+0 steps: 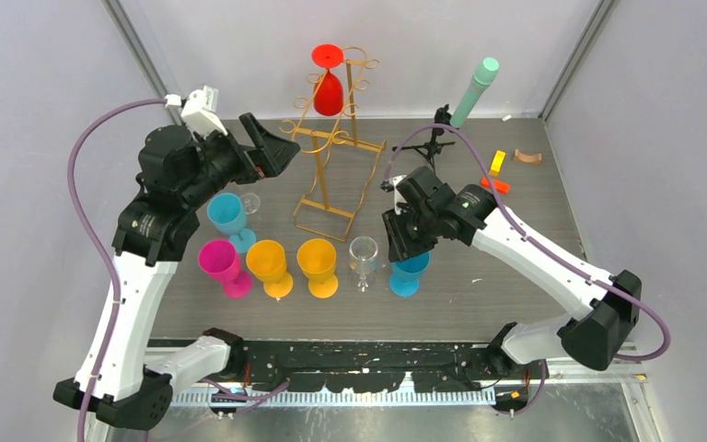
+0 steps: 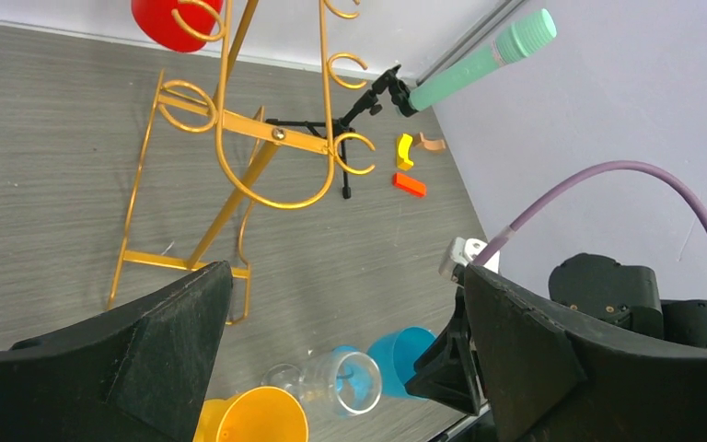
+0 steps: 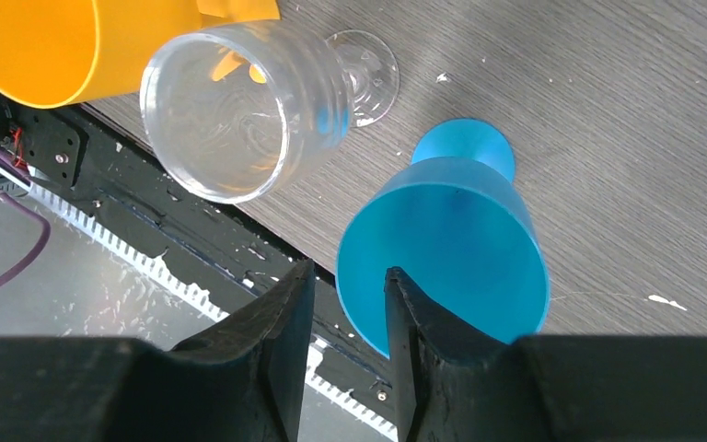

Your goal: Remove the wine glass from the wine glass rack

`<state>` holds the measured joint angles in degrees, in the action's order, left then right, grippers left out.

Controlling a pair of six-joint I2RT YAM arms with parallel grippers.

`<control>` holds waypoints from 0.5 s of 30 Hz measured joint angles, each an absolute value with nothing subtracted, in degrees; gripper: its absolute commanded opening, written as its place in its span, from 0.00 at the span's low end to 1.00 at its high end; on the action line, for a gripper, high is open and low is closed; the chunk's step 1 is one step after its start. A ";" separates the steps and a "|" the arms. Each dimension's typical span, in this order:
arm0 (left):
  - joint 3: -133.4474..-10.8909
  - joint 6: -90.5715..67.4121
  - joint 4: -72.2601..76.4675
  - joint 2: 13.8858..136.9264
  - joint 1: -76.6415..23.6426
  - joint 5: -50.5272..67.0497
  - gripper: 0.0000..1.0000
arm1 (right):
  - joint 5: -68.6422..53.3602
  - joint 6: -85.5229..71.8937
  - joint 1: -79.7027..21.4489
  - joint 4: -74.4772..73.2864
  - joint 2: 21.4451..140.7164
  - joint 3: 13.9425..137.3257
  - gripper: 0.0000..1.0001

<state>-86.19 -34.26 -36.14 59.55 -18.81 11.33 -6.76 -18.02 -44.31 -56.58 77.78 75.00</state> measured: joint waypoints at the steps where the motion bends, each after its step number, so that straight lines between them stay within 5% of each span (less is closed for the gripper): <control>1: -86.72 -34.20 -36.14 59.90 -18.81 11.29 1.00 | -6.72 -18.13 -44.31 -56.58 77.43 75.00 0.40; 15: -114.15 -37.54 -38.96 82.87 -18.20 8.71 1.00 | 8.78 -23.97 -44.47 -52.01 66.32 75.44 0.40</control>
<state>-114.15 -37.54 -38.96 82.87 -18.20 8.71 8.78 -23.97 -44.47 -52.01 66.32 75.44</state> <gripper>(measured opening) 0.994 0.399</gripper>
